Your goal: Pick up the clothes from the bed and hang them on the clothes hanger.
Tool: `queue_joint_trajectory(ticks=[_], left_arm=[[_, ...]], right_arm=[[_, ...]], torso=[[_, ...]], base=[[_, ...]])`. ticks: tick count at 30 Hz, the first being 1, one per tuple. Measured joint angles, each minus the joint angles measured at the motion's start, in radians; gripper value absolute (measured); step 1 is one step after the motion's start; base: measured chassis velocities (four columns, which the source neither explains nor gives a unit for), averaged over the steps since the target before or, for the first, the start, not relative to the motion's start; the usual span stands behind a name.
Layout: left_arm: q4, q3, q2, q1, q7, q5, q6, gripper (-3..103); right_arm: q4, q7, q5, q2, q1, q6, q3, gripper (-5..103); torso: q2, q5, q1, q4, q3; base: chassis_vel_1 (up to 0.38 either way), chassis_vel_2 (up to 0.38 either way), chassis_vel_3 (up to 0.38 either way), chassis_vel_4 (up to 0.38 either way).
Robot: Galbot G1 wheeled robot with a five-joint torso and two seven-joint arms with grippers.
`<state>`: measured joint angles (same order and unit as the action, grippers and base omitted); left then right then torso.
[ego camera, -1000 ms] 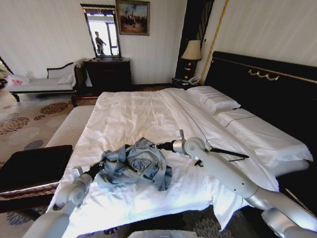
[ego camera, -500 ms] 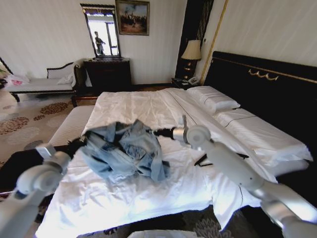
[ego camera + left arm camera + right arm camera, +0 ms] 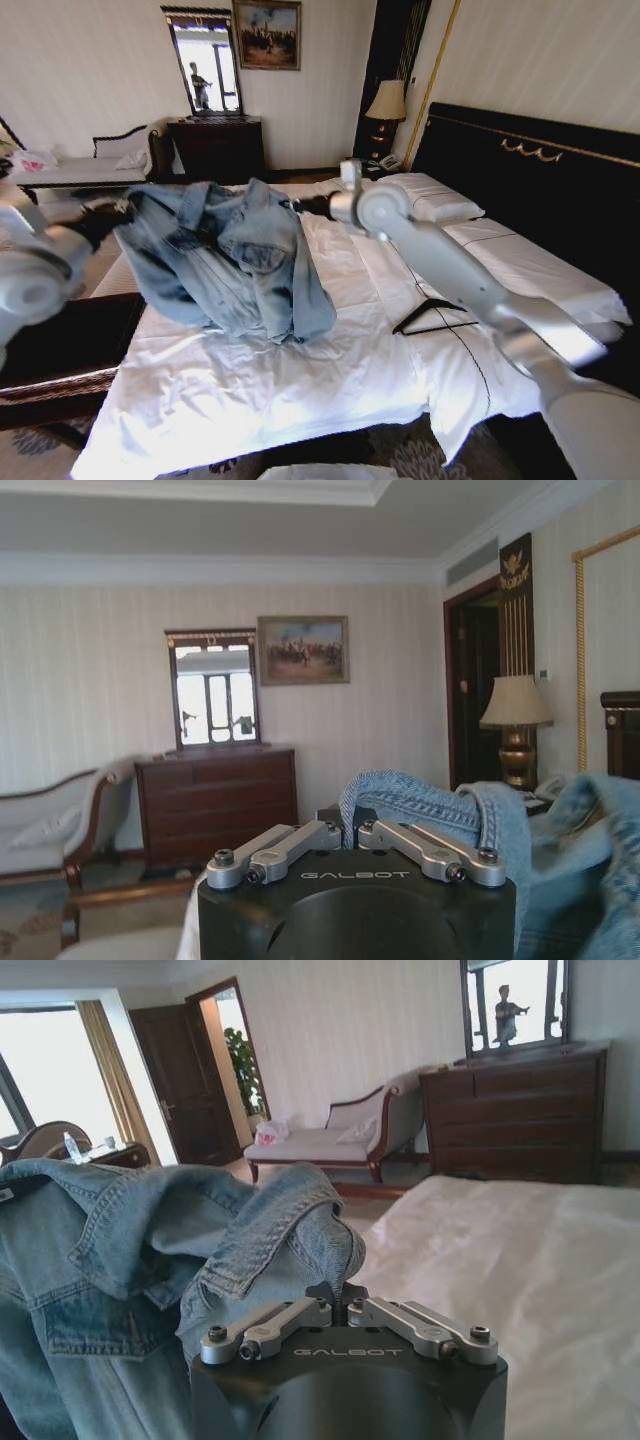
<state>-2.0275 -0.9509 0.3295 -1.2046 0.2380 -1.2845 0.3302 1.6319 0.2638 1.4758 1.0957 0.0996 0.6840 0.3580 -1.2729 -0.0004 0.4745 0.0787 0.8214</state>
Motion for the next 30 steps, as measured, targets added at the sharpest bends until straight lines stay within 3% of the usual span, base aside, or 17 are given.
queue_joint_trajectory(ticks=[4,13,18,25,30], left_arm=[[0.046,-0.005,-0.088,0.052,-0.003,-0.046,0.0,2],[0.111,-0.012,-0.198,0.109,-0.011,-0.098,-0.008,2],[0.16,-0.013,-0.295,0.131,-0.03,-0.14,-0.028,2],[0.171,-0.014,-0.323,0.121,-0.036,-0.142,-0.049,2],[0.075,-0.032,-0.27,0.103,0.0,-0.149,-0.043,2]], right_arm=[[-0.109,0.007,-0.02,0.095,0.08,-0.008,0.012,2],[-0.234,-0.023,-0.054,0.174,0.18,-0.031,0.003,2],[-0.314,-0.06,-0.1,0.205,0.229,-0.068,0.003,2],[-0.367,-0.07,-0.119,0.23,0.25,-0.107,0.005,2],[-0.265,-0.042,-0.056,0.182,0.229,-0.091,0.004,2]], torso=[[0.0,-0.0002,0.0,-0.0007,0.0],[0.0,0.0002,0.0,0.0,0.0],[0.0,0.0001,0.0,-0.0002,0.0],[0.0,0.0005,0.0,-0.0001,0.0],[0.0,0.0,0.0,-0.0005,0.0]], base=[[0.0,0.0,0.0,0.0],[0.0,0.0,0.0,0.0],[0.0,0.0,0.0,0.0],[0.0,0.0,0.0,0.0],[0.0,0.0,0.0,0.0]])
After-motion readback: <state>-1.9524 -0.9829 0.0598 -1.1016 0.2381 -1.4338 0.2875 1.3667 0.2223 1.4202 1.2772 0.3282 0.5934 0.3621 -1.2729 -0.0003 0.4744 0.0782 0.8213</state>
